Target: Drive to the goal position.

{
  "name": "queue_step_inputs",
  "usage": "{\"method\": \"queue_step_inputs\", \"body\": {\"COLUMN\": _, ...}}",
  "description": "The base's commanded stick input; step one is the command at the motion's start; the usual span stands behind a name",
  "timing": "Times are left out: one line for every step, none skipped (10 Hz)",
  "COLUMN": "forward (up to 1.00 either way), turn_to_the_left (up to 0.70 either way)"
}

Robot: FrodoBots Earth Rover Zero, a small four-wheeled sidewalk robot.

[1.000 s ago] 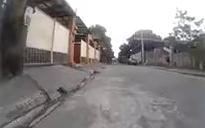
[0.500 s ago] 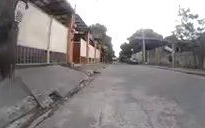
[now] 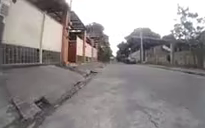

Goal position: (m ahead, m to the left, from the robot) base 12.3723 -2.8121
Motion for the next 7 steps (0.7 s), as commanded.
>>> {"method": "queue_step_inputs", "body": {"forward": 0.7, "turn_to_the_left": 0.0}}
{"method": "queue_step_inputs", "body": {"forward": 0.7, "turn_to_the_left": 0.0}}
{"method": "queue_step_inputs", "body": {"forward": 0.7, "turn_to_the_left": 0.0}}
{"method": "queue_step_inputs", "body": {"forward": 0.7, "turn_to_the_left": 0.0}}
{"method": "queue_step_inputs", "body": {"forward": 0.7, "turn_to_the_left": 0.0}}
{"method": "queue_step_inputs", "body": {"forward": 0.7, "turn_to_the_left": 0.0}}
{"method": "queue_step_inputs", "body": {"forward": 0.7, "turn_to_the_left": 0.0}}
